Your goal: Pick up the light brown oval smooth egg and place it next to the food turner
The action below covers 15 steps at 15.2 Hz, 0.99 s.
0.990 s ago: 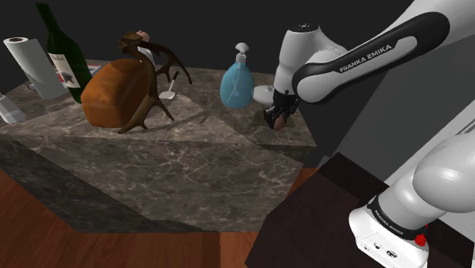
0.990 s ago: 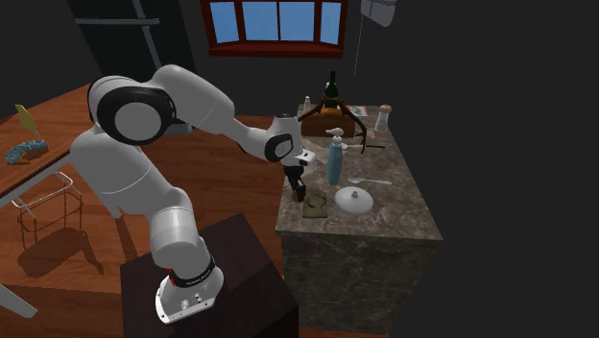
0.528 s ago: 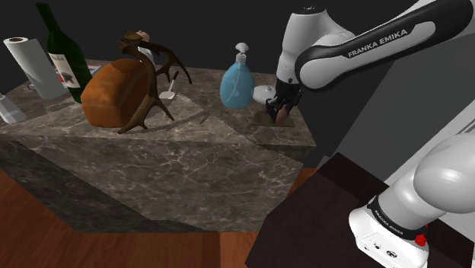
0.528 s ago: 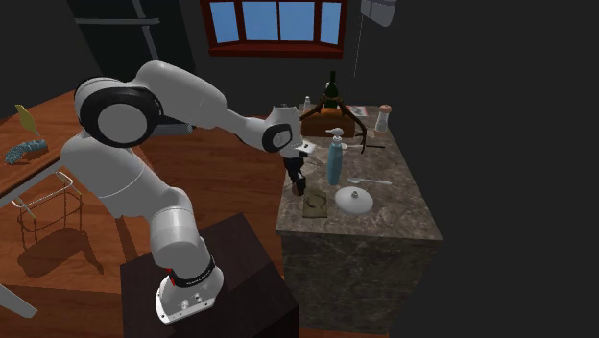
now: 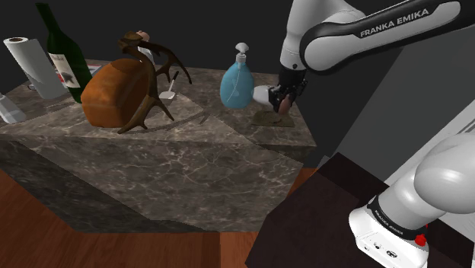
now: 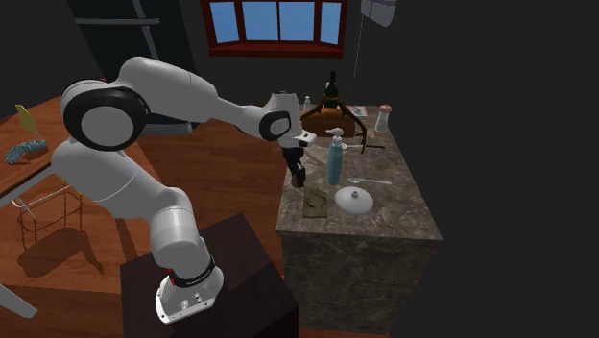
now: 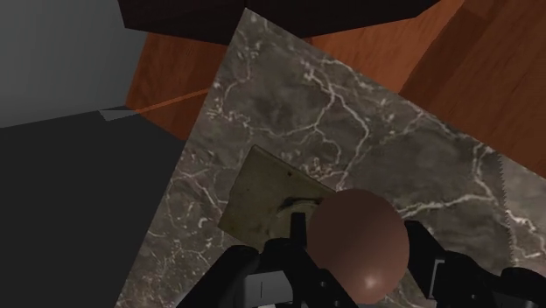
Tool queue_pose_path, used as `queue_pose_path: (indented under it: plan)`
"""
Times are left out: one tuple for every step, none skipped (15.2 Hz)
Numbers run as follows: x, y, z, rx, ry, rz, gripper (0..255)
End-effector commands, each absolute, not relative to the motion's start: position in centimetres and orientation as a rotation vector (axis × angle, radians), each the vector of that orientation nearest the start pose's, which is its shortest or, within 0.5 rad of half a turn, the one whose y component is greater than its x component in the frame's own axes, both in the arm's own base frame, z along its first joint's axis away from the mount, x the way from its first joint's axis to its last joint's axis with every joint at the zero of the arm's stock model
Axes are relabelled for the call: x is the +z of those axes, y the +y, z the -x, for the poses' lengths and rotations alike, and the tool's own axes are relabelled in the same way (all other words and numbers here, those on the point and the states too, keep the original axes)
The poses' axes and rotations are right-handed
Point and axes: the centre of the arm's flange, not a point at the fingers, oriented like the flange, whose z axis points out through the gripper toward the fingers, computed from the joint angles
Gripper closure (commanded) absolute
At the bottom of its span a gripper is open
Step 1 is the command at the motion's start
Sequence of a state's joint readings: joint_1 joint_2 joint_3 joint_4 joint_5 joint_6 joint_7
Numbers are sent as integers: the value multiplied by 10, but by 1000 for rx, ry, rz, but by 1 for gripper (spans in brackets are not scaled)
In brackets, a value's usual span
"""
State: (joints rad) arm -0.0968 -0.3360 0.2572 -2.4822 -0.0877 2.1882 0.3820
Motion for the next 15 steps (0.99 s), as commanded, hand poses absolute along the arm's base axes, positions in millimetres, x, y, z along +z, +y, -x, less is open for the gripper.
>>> queue_pose_path:
  plan:
    - [422, 66, -430, -114, 302, 3269, 255]
    - [427, 66, -430, -114, 302, 3269, 255]
    - [432, 66, -430, -114, 302, 3269, 255]
    - [438, 66, -430, -114, 302, 3269, 255]
    - [443, 66, -430, -114, 302, 3269, 255]
    - [448, 66, -430, -114, 302, 3269, 255]
    - [454, 66, -430, -114, 302, 3269, 255]
    - [459, 66, -430, -114, 302, 3269, 255]
    - [464, 66, -430, -114, 302, 3269, 255]
    - [465, 66, -430, -114, 302, 3269, 255]
    - [465, 72, -442, -114, 302, 3269, 255]
    - [465, 78, -453, -114, 302, 3269, 255]
    - [465, 84, -465, -114, 302, 3269, 255]
    - [465, 90, -477, -114, 302, 3269, 255]
    - [465, 96, -489, -114, 302, 3269, 255]
